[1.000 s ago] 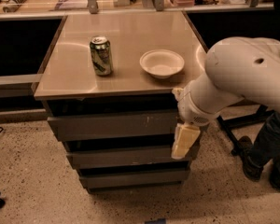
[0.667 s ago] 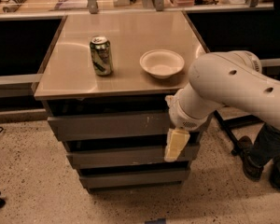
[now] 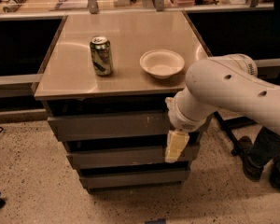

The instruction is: Open top drawer

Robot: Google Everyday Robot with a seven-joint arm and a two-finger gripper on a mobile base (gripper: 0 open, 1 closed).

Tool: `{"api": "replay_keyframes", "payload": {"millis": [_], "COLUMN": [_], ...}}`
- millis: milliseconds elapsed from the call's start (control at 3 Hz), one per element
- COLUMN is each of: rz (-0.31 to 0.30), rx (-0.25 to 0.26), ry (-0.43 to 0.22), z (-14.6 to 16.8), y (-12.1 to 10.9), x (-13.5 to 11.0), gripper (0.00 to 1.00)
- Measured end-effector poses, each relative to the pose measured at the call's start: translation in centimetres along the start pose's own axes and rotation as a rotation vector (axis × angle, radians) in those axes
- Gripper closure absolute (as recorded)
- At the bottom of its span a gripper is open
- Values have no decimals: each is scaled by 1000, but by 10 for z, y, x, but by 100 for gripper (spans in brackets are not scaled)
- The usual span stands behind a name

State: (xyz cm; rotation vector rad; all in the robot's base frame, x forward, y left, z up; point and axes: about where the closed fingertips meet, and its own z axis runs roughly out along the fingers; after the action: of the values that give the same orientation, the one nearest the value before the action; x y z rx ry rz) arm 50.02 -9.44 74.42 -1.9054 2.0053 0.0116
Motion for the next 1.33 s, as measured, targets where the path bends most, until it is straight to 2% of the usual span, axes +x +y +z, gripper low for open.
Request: {"api": "replay_keyframes", "payload": {"millis": [667,1333], "rz": [-21,-51], "rx": [25,29], "ry": [-10,-40], "z": [45,86], "y": [-16,-43], "x": [15,13], "gripper": [0,0]}}
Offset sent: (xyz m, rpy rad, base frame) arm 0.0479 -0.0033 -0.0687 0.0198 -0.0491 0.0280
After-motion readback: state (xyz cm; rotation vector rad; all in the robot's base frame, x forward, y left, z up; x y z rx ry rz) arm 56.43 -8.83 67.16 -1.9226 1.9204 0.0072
